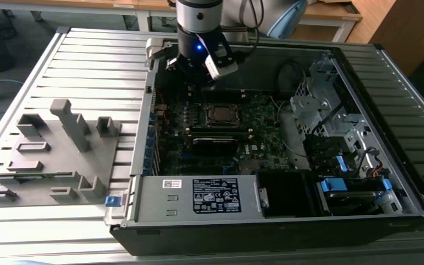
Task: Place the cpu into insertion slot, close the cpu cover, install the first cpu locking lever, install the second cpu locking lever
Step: 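Install the first cpu locking lever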
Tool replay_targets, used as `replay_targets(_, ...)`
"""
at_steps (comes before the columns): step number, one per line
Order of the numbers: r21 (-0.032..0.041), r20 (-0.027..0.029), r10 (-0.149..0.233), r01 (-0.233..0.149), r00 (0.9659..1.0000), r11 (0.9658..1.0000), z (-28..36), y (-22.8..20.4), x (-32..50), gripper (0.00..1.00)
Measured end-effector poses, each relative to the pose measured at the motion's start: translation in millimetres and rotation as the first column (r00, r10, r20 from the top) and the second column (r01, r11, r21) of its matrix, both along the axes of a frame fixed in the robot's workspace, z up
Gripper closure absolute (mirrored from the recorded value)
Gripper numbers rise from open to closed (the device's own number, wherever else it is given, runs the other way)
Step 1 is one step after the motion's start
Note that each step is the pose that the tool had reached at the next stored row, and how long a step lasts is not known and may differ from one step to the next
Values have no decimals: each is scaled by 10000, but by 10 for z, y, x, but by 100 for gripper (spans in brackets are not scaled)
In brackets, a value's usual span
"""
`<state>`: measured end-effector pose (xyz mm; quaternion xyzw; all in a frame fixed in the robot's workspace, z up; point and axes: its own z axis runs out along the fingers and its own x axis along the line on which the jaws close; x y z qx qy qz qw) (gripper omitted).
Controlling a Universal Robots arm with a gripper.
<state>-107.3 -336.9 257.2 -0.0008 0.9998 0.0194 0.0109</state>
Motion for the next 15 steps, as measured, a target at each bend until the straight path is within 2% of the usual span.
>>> replay_targets(6,8,0,0,0,10000,10000,-6,79,-7,89)
replay_targets(13,29,0,-1,1,10000,10000,-16,124,-45,89)
replay_targets(15,30,0,-3,3,10000,10000,-20,151,-48,89)
